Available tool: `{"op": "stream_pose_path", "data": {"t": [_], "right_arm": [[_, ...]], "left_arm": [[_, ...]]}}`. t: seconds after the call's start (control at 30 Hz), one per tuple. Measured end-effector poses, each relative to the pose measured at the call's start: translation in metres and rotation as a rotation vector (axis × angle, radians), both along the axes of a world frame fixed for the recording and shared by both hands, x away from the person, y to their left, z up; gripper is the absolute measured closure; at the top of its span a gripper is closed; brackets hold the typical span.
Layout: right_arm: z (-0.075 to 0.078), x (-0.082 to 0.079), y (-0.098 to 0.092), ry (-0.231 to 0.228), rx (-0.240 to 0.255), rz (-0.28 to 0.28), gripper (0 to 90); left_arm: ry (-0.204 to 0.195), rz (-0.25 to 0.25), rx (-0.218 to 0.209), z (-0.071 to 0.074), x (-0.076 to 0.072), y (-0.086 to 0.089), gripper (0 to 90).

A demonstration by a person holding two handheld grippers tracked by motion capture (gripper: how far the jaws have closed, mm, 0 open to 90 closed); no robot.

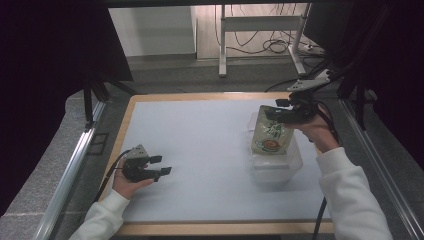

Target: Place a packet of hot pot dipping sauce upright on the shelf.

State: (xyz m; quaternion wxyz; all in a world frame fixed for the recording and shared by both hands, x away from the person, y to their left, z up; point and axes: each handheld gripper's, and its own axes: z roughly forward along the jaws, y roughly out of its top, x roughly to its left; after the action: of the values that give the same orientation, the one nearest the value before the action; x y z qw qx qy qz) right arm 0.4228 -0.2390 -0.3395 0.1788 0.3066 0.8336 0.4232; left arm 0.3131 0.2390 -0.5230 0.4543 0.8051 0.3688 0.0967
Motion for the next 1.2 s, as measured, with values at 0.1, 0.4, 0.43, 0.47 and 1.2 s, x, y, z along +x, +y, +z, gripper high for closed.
{"op": "stream_pose_path", "data": {"t": [0.1,0.4,0.43,0.47,1.2], "right_arm": [[-0.001,-0.011,0.013,0.006,0.034,0.040,34.8],[-0.024,-0.034,0.034,0.044,0.083,0.110,34.0],[-0.033,-0.040,0.039,0.058,0.087,0.124,33.3],[-0.033,-0.040,0.039,0.058,0.087,0.124,33.3],[-0.077,-0.069,0.057,0.108,0.100,0.170,31.5]], "left_arm": [[-0.001,-0.003,-0.001,0.001,0.000,0.000,33.3],[-0.010,-0.002,-0.019,0.004,-0.003,0.001,33.2],[-0.008,-0.005,-0.016,0.004,-0.003,0.001,33.2],[-0.008,-0.005,-0.016,0.004,-0.003,0.001,33.2],[-0.001,-0.003,-0.007,0.002,-0.002,-0.001,33.2]]}}
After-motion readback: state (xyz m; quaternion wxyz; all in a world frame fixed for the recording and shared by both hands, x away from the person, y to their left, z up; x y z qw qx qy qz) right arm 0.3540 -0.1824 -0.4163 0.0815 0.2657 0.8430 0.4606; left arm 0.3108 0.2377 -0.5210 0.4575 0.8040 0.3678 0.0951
